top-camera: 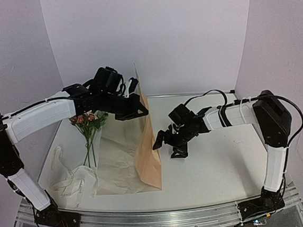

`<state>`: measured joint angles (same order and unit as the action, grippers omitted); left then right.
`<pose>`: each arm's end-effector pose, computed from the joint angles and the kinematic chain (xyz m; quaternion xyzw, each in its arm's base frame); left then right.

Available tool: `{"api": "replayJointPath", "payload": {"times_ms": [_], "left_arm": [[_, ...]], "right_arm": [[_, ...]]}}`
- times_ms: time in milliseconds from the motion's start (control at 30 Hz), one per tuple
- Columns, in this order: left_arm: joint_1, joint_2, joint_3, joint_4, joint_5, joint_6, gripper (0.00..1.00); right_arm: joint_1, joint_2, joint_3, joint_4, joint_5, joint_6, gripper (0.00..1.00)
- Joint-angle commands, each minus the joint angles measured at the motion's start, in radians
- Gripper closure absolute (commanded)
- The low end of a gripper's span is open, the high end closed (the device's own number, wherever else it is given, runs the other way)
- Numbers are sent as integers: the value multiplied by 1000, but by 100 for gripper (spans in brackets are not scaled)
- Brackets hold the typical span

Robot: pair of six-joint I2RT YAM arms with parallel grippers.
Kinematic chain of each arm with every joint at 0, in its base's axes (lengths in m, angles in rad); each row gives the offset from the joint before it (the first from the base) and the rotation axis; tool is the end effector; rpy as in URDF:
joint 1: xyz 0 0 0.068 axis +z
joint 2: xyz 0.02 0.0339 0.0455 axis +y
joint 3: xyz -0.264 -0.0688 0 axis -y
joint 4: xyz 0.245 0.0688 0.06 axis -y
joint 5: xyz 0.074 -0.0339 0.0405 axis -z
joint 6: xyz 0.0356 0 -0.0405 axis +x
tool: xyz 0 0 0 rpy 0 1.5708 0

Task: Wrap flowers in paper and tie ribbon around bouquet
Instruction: Unfold the folded wrapping paper at the center of the board.

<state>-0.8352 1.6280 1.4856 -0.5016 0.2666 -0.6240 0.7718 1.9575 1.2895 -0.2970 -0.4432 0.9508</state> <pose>0.2432 -0.2827 0.3366 0.1525 0.8754 -0.3839 0.2510 0.2828 0.2966 0.1661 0.0179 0.9333 0.3574 0.0304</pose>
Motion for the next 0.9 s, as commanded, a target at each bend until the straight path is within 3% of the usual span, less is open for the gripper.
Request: {"api": "replayJointPath", "payload": {"times_ms": [0,167,367,600,800,867], "left_arm": [[-1,114,147,-67,38,80,100],[-3,242,274,-75,80,61,100],[-39,438,470,-110,105,40,100],[-103,658,734,-151,136,33,100],[-168,776,851,-144,179,59,100],[-187,786,845,-139,189,76,94]], "right_arm": [[-28,-169,-105,22,67,30,2],[-106,-405,-275,-50,86,-37,2],[-125,-638,-285,-291,161,-245,2],[-200,-770,-289,-451,221,-331,2],[-273,-827,-292,-577,262,-370,2],[-289,-836,-296,-599,265,-383,2]]}}
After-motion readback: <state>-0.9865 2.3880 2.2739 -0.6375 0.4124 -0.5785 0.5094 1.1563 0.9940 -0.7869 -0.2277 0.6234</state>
